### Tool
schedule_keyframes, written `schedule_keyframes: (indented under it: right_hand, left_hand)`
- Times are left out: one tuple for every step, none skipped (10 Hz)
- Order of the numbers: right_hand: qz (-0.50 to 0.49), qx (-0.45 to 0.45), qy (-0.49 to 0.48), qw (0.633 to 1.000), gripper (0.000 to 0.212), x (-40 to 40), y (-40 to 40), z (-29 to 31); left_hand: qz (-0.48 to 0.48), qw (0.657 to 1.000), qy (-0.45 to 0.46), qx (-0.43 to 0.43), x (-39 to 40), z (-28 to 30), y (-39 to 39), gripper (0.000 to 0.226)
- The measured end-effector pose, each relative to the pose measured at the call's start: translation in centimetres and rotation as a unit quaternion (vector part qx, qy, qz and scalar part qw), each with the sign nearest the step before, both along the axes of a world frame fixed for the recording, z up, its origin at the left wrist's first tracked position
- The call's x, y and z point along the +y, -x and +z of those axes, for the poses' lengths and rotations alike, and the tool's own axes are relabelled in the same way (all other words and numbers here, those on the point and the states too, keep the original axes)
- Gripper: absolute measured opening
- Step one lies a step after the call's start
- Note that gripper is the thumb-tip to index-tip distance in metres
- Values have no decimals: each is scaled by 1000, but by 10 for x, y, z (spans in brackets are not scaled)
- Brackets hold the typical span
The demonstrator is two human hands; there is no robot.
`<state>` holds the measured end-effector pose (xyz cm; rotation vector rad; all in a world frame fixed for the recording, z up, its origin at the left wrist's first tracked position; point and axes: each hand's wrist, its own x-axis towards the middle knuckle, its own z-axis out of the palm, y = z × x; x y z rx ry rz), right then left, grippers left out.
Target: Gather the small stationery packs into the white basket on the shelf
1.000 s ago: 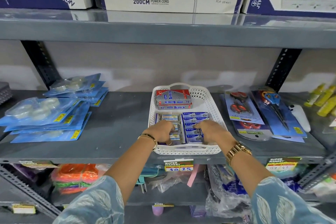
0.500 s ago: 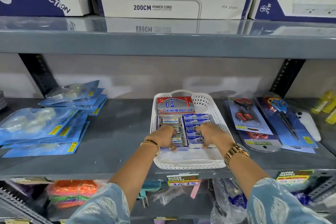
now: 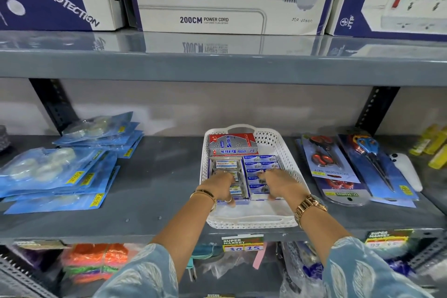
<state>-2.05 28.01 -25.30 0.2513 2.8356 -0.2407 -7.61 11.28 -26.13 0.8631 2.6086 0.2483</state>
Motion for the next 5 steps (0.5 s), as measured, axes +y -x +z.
schedule_keyframes:
  right_hand:
    - [-8, 11, 10, 1000, 46, 1, -5, 1]
    - [16, 46, -40, 998, 62, 0, -14, 0]
    - [25, 67, -68, 995, 66, -2, -26, 0]
    - [9, 151, -32, 988, 49, -3, -38, 6]
    - [5, 266, -36, 963, 44, -3, -48, 11]
  left_hand:
    - [4, 1000, 0, 23, -3, 1, -8, 55]
    - [5, 998, -2, 66, -8, 0, -17, 45]
    - [3, 993, 1, 114, -12, 3, -28, 39]
    - [15, 976, -40, 213, -14, 6, -36, 40]
    - [47, 955, -58, 287, -15, 15, -45, 52]
